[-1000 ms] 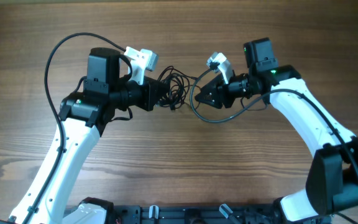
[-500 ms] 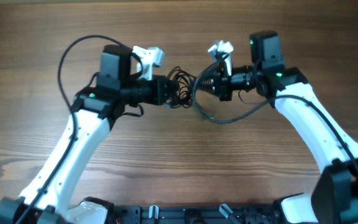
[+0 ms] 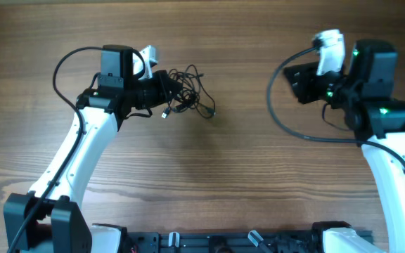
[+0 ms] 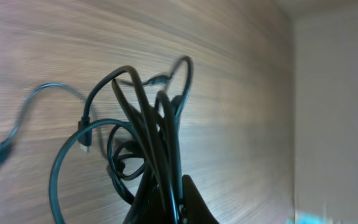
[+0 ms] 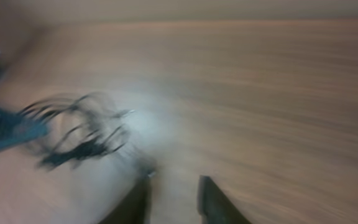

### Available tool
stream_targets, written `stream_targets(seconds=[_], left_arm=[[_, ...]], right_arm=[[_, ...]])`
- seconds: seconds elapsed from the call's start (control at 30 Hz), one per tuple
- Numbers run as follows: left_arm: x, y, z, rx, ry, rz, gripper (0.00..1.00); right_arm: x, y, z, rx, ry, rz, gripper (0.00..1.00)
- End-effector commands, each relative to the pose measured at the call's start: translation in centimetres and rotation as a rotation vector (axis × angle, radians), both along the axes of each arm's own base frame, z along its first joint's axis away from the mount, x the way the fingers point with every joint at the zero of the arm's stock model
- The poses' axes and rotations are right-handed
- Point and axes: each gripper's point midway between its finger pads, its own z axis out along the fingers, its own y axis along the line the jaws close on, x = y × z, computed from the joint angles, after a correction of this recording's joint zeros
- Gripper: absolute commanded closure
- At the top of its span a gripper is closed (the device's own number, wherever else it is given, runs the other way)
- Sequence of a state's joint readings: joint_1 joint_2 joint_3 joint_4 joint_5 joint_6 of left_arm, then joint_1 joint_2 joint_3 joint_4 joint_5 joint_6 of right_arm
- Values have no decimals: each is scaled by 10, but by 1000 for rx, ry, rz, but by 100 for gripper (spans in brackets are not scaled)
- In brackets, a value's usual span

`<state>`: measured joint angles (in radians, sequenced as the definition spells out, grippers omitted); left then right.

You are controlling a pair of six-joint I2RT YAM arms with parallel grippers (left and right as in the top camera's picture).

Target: Untangle cables

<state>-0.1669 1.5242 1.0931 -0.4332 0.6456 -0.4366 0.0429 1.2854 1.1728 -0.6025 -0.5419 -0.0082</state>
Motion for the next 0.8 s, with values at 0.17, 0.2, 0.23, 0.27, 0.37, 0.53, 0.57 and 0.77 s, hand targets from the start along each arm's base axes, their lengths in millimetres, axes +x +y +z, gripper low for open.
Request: stream_targets(seconds=[0.17, 0.2, 0.23, 0.27, 0.37, 0.53, 0.57, 0.77], left_arm=[[-46, -40, 34, -136, -249, -460, 96], [-46, -40, 33, -132, -260, -467, 96], [-46, -40, 34, -131, -261, -467, 96], [-46, -40, 34, -129, -268, -471, 96], [-46, -40, 33, -123, -282, -481, 96], [-47, -41, 33, -123, -281, -482, 96], [-46, -41, 33, -123, -282, -481, 96], [-34, -30, 20, -13, -279, -419, 96]], right_arm=[[-15, 91, -47, 55, 24, 462, 46], [-18, 98, -47, 77, 29, 485, 48], [-24, 109, -44, 139, 52, 524, 50], [-27, 113, -41, 171, 66, 533, 50], [-15, 122, -37, 359, 292, 357, 50], [11, 126, -40, 508, 445, 180, 54], [17, 125, -47, 529, 496, 116, 59], [9, 128, -77, 546, 692, 16, 62]])
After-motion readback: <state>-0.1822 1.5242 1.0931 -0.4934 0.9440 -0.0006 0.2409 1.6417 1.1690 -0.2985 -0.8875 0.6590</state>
